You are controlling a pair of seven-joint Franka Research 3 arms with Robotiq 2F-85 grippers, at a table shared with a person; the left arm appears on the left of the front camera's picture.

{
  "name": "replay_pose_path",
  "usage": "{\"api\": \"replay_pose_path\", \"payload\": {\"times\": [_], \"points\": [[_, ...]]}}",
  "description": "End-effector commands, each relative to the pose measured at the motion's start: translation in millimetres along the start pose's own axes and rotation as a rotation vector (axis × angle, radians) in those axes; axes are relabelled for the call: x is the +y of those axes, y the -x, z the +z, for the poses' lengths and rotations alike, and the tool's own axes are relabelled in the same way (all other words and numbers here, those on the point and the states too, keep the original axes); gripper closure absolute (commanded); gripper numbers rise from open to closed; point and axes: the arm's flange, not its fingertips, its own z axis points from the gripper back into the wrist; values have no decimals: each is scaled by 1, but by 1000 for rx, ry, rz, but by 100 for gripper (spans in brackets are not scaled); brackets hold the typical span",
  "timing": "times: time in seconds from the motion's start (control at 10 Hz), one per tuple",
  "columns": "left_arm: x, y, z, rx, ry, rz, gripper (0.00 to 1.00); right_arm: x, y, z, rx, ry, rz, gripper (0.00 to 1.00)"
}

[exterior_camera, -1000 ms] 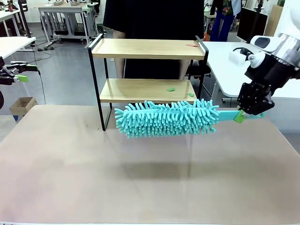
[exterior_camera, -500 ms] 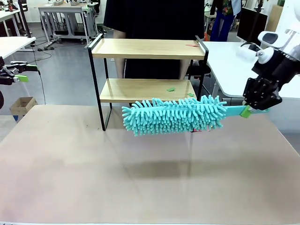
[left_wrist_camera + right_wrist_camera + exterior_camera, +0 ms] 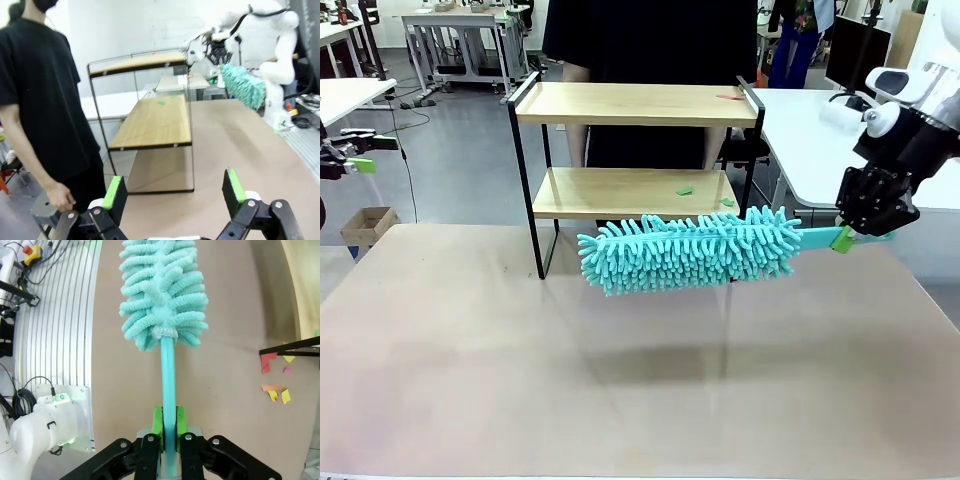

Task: Clean the shelf.
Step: Hand the Duster back to the human.

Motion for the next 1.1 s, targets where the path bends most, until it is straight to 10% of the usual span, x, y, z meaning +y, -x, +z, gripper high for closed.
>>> {"api": "replay_pose_path", "payload": {"times": [0.0, 0.6, 1.0], "points": [[-36, -33, -2, -43, 28, 29, 0, -1, 2, 0, -15, 7, -5, 87], [-149, -73, -70, -4, -124, 198, 0, -1, 2, 0, -15, 7, -5, 87], [-155, -73, -76, -26, -98, 227, 0, -1, 2, 0, -15, 7, -5, 87]]}}
